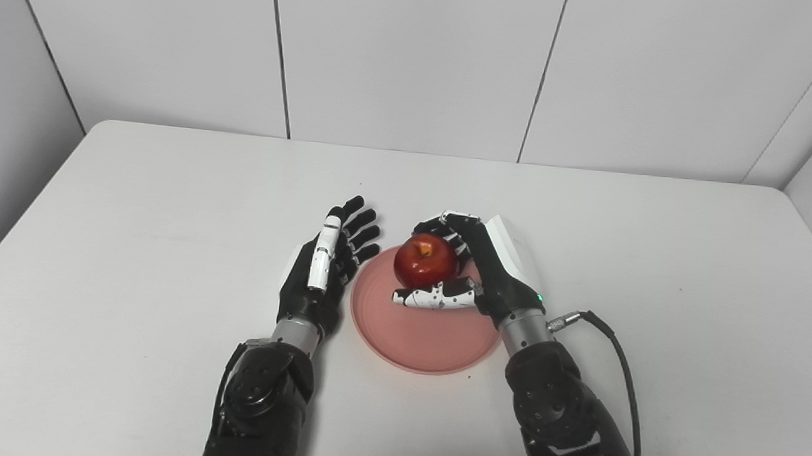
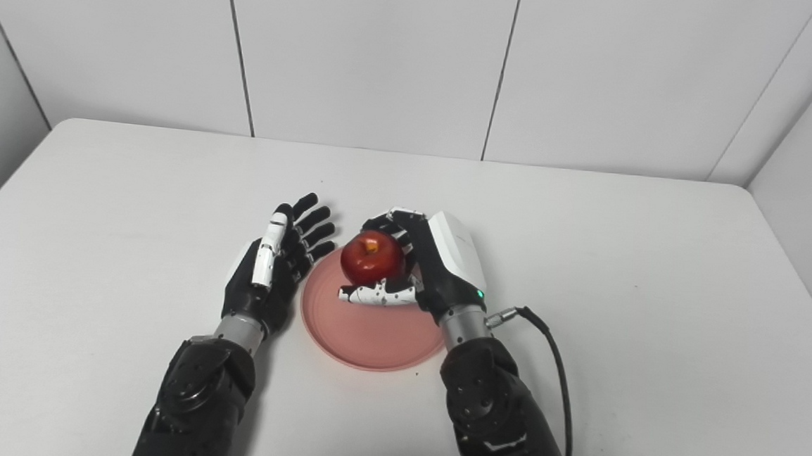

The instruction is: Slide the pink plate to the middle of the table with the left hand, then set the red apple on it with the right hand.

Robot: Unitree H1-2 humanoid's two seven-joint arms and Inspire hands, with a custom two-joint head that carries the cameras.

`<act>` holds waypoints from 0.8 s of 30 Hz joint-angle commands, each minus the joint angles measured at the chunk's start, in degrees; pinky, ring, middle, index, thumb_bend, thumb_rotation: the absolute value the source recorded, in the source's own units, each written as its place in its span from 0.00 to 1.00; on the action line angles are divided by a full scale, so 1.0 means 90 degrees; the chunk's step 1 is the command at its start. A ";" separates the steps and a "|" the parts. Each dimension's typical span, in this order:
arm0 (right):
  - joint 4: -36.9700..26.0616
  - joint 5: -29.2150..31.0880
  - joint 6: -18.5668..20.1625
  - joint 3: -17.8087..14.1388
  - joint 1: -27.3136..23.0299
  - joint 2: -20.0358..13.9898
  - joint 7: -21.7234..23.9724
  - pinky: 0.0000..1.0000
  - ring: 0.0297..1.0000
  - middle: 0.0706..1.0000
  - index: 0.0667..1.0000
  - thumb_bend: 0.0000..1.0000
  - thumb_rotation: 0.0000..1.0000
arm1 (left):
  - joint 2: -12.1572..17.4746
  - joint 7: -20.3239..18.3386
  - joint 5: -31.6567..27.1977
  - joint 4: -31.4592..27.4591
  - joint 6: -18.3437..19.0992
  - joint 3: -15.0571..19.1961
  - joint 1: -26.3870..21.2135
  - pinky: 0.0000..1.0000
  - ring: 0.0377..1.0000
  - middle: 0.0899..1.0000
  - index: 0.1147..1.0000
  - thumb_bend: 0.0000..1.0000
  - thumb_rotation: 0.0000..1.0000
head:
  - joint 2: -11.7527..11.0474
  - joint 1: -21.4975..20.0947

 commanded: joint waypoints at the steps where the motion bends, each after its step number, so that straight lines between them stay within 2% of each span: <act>1: -0.0103 0.0032 -0.0360 -0.0007 -0.0185 0.0049 -0.0032 0.34 0.39 0.40 0.50 0.52 0.00 | -0.0045 0.0054 0.0043 0.0004 0.0106 -0.0013 -0.0060 0.85 0.86 0.86 0.85 0.36 1.00 | 0.0022 0.0051; 12: 0.0060 -0.0082 -0.0185 0.0141 -0.0176 0.0067 0.0068 0.33 0.39 0.40 0.49 0.52 0.00 | -0.0027 0.0071 0.0134 0.0006 0.0061 -0.0017 -0.0097 0.85 0.86 0.86 0.85 0.37 1.00 | 0.0061 0.0093; 24: 0.0296 -0.0156 -0.0255 0.0192 -0.0204 0.0054 0.0081 0.34 0.39 0.40 0.48 0.53 0.00 | -0.0054 0.0116 0.0136 -0.0052 0.0121 -0.0026 -0.0097 0.85 0.86 0.86 0.85 0.37 1.00 | 0.0102 0.0109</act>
